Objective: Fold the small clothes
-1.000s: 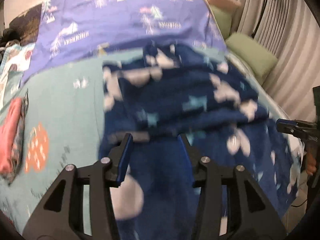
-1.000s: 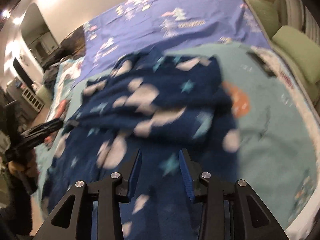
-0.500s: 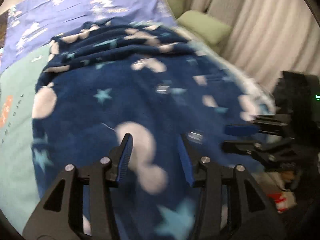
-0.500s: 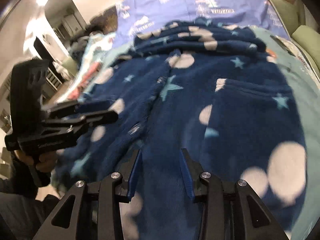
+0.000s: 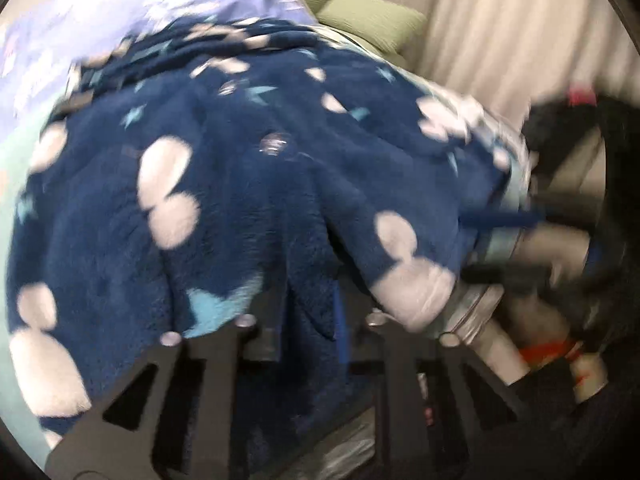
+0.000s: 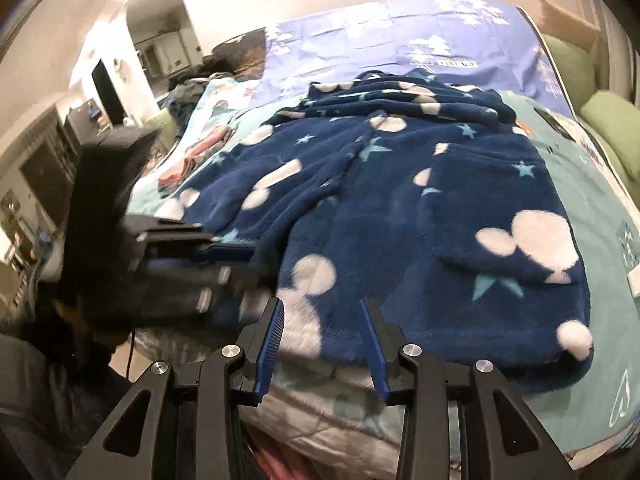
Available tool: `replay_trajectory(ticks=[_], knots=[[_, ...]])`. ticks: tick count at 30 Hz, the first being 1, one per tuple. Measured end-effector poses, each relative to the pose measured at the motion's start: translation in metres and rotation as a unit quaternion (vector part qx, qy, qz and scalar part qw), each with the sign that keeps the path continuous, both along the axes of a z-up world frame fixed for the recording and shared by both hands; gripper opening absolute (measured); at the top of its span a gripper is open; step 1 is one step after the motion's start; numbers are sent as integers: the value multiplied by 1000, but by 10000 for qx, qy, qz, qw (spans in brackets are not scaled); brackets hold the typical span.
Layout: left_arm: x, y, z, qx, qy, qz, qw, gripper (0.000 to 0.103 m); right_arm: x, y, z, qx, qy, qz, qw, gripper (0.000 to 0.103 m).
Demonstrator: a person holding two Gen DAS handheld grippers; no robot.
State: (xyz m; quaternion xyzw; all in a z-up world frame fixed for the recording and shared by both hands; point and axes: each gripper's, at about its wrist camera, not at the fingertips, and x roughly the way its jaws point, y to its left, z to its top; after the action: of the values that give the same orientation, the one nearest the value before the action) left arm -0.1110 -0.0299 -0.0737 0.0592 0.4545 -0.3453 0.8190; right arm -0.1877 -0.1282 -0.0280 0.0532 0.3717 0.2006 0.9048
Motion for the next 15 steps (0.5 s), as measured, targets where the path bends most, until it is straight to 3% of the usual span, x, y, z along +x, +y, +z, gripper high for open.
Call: replay_trajectory(ticks=[1,3,7,8,10,11,15], knots=[[4,8,4,-251,185,79,9995,14,-4,3,0,-32,-35,2,10000,43],[8,21,14,-599,316,122,9976,13,-7,14,-3,-268,-177,14,9995,58],[0,26,32,-928,243,-93,9953,13,0,40,-13,-840,-399,-1,9957,60],[-2,25,35,-941,193,-119,9953,14,6,45,-19,-1021,-379,-120,9940,58],[-1,23,39,-958,167,-155,9951,13,15,46,-27,-1161,-298,-323,9923,33],[0,23,41,-990,175,-174,9948,13,19,41,-28,-968,-253,-388,9942,19],[0,23,49,-1168,209,-234,9927,13,7,24,-7,36,-432,-94,9990,14]])
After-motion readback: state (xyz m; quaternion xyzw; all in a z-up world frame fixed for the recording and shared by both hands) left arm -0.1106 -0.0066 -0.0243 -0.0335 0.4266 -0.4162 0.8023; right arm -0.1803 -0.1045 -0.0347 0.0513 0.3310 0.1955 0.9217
